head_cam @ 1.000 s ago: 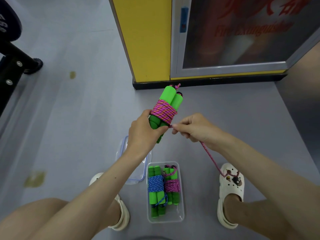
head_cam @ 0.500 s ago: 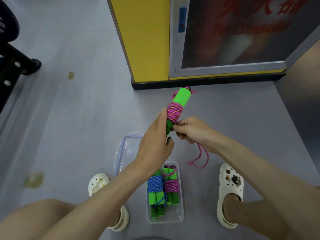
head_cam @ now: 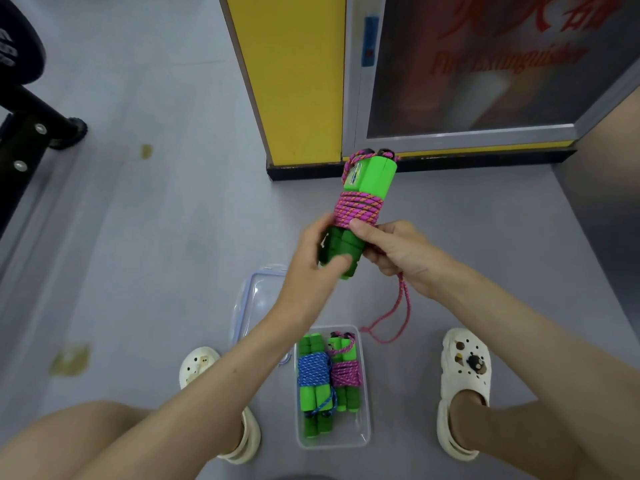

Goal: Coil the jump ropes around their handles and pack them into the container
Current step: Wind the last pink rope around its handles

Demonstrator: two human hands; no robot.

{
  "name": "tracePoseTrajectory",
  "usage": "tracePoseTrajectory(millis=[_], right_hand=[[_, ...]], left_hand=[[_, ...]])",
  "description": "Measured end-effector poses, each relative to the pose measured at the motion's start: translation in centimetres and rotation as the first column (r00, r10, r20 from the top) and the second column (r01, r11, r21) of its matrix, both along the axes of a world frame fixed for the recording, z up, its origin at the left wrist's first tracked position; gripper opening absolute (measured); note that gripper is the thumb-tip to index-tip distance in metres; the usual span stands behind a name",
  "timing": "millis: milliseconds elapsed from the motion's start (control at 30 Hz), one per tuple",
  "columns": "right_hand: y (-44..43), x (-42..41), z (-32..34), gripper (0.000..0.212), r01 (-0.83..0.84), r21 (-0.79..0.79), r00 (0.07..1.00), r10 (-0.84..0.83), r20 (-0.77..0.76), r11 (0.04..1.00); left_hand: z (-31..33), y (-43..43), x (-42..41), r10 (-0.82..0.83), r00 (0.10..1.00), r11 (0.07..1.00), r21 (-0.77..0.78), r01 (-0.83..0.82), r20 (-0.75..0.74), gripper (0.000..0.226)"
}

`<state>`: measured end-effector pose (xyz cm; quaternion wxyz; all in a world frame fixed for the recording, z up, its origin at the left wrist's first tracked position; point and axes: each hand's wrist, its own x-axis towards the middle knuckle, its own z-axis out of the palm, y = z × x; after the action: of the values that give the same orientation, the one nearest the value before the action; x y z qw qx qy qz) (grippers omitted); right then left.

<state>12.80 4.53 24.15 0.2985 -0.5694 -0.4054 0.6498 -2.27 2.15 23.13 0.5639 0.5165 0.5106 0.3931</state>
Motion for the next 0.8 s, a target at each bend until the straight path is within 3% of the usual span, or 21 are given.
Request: tracePoseTrajectory(millis=[67, 200, 267, 500, 633, 800], right_hand=[[0.1, 0.1, 0.3, 0.039, -0.031, 0.004, 0.997, 0.031, -0.064, 1.000], [-0.1, 0.0, 0.5, 0.040, -0.096, 0.021, 0.988, 0.098, -0.116, 0.995], [-0.1, 0.0, 0.5, 0.042, -0.102, 0.020, 0.991, 0.103, -0.085, 0.995], [-0.3, 0.0, 0.2, 0.044, -0.097, -0.013, 0.991, 0.098, 0.093, 0.995], [-0.4, 0.1, -0.2, 0.045, -0.133, -0.030, 0.979, 0.136, 0.149, 0.991], [-0.5, 0.0, -0.2, 0.031, -0.148, -0.051, 0.980, 0.154, 0.129, 0.988]], left_hand=[[0.6, 0.8, -0.4, 0.077, 0.993, 0.990, -0.122, -0.066, 0.088, 0.055], [0.9, 1.4, -1.1, -0.008, 0.990, 0.934, -0.354, 0.058, 0.142, 0.037], [1.1, 1.4, -1.2, -0.015, 0.993, 0.924, -0.378, 0.058, 0.116, 0.032], [1.1, 1.8, -1.2, 0.071, 0.979, 0.972, -0.208, -0.110, -0.190, 0.041], [1.0, 1.7, -1.3, 0.096, 0.887, 0.993, -0.023, -0.119, -0.451, 0.053], [1.2, 1.4, -1.4, 0.104, 0.786, 0.994, 0.053, -0.091, -0.609, 0.062]])
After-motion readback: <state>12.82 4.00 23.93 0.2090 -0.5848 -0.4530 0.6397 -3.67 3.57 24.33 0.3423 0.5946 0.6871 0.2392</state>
